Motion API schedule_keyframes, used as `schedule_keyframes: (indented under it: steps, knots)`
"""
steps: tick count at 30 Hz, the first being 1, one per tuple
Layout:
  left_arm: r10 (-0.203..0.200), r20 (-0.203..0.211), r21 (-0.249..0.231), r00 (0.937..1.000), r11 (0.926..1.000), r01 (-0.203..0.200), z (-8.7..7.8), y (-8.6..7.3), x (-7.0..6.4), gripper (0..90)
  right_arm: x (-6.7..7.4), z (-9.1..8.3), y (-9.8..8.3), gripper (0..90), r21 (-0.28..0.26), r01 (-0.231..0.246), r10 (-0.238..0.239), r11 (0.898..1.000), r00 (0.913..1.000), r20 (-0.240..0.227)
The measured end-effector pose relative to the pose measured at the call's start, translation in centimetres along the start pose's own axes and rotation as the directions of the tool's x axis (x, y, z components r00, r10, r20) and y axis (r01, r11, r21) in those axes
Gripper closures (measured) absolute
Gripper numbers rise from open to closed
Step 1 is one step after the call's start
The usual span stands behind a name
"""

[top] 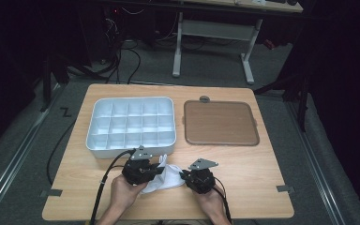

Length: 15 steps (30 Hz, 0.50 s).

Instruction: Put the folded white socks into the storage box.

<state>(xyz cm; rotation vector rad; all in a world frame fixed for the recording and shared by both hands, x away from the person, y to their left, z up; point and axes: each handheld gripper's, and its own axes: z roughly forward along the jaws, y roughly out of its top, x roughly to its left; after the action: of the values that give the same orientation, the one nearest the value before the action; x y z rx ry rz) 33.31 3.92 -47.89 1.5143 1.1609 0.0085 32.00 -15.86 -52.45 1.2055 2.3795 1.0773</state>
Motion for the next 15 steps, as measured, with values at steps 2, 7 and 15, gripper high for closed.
schedule_keyframes:
  steps: [2, 7, 15]
  knots:
    - [0.001, 0.0, 0.008, 1.0, 1.0, -0.001, 0.2, -0.2, 0.0, 79.4, 0.0, 0.1, 0.1, 82.4, -0.002, -0.005, 0.005, 1.0, 1.0, -0.002]
    - [0.021, -0.004, 0.027, 0.9998, 0.9994, -0.02, 0.7, -0.7, -0.2, 79.4, 0.1, 0.2, 0.2, 82.5, -0.004, -0.019, 0.019, 1.0, 0.9998, -0.005]
    - [0.039, -0.003, 0.048, 0.9992, 0.9981, -0.039, 1.6, -1.4, -0.6, 79.3, 0.3, 0.3, 0.2, 82.3, -0.001, -0.01, 0.01, 1.0, 0.9999, -0.005]
